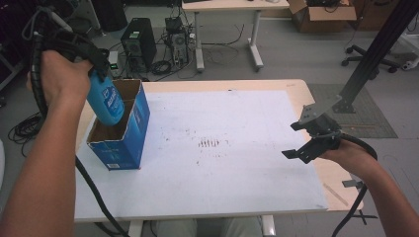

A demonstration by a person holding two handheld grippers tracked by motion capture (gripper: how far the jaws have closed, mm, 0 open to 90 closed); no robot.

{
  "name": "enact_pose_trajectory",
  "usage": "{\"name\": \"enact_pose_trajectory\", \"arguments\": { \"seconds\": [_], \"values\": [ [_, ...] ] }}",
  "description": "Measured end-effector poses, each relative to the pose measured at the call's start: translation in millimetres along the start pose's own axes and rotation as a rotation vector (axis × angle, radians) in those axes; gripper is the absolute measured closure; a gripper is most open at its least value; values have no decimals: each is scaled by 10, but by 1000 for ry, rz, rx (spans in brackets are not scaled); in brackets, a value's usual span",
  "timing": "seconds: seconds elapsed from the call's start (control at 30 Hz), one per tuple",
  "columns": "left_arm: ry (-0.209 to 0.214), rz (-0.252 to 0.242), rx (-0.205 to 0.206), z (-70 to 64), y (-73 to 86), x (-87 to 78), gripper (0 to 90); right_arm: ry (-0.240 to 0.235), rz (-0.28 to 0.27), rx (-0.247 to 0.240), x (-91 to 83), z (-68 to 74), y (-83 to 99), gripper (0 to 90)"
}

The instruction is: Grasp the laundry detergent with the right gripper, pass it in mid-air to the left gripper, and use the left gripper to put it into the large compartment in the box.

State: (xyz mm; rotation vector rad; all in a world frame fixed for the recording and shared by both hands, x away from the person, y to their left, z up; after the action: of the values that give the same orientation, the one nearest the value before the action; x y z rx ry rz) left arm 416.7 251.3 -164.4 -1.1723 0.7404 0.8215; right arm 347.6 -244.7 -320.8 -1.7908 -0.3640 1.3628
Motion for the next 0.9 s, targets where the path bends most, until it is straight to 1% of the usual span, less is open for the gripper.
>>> {"name": "enact_pose_trajectory", "arguments": {
  "seconds": [0.2,0.23,0.27,0.4,0.47,0.5,0.63,0.77,0.9],
  "values": [
    [-2,13,13,-21,75,181,386,1,6,2,5,-1,16,57],
    [-2,13,13,-21,75,181,386,3,8,5,3,-1,21,57],
    [-2,13,17,-32,97,238,386,4,9,5,2,-2,25,57],
    [2,14,25,-52,146,358,386,6,11,9,-5,-4,35,57],
    [3,13,28,-56,159,389,386,6,10,10,-6,-2,35,57],
    [6,16,28,-66,190,453,386,5,12,13,-2,2,40,57],
    [16,26,33,-84,255,588,386,1,18,17,11,10,50,57],
    [27,36,38,-104,316,717,386,0,24,20,23,10,64,58],
    [28,37,41,-115,365,824,386,1,30,25,31,6,77,58]
  ]
}}
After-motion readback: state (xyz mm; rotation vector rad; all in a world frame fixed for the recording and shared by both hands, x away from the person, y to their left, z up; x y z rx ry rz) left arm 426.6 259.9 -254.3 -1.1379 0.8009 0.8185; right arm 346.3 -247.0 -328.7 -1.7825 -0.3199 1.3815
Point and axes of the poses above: each handheld gripper's, and its own axes: x roughly forward along the jaws, y roughly out of its underside, z roughly to its left, the point moved 6 cm from there along x, roughly forward along the jaws, and after that the axes turned 11 degrees about -z, right-handed, at the moved point
